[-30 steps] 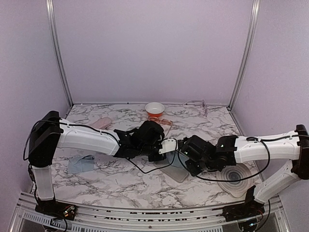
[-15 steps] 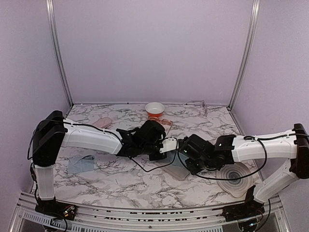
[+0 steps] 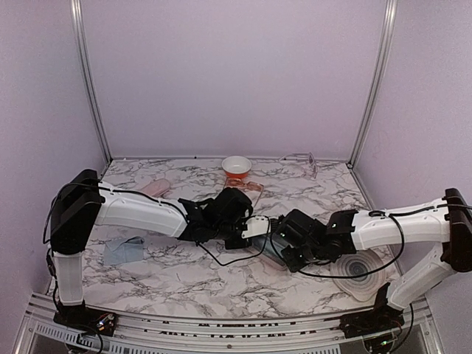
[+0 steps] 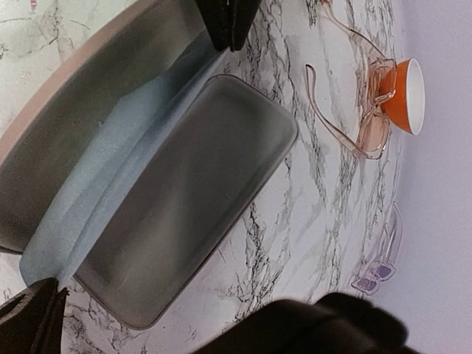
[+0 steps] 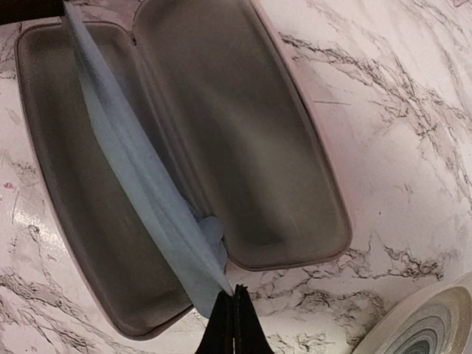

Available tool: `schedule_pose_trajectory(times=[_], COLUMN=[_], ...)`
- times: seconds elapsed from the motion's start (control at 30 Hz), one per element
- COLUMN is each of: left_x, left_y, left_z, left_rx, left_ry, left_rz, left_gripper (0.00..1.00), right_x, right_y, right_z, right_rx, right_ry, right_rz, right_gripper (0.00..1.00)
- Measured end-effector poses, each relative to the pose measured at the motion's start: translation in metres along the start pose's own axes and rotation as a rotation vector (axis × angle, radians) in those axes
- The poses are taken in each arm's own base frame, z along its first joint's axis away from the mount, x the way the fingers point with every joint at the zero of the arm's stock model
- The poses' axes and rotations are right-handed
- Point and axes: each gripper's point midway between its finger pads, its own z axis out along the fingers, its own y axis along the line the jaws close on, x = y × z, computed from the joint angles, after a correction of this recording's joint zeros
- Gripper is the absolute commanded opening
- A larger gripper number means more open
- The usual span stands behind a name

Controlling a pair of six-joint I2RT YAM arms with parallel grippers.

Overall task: Organize the sunglasses
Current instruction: Place the folded cleaning cloth in the sunglasses case.

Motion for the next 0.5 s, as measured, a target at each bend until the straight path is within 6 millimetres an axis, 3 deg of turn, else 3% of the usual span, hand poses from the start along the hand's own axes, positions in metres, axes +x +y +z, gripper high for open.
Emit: schedule_pose_trajectory(times=[0.5], left_x=[0.015], left_y=[-0.012], left_z=[0.004], left_rx=[0.029], left_ry=[0.037], left_rz=[0.017], left_gripper=[0.0], right_x=[0.01], right_y=[0.012], right_z=[0.011], right_rx=[-0.031], right_ry=[0.049], right_rz=[0.002], right_gripper=[0.0])
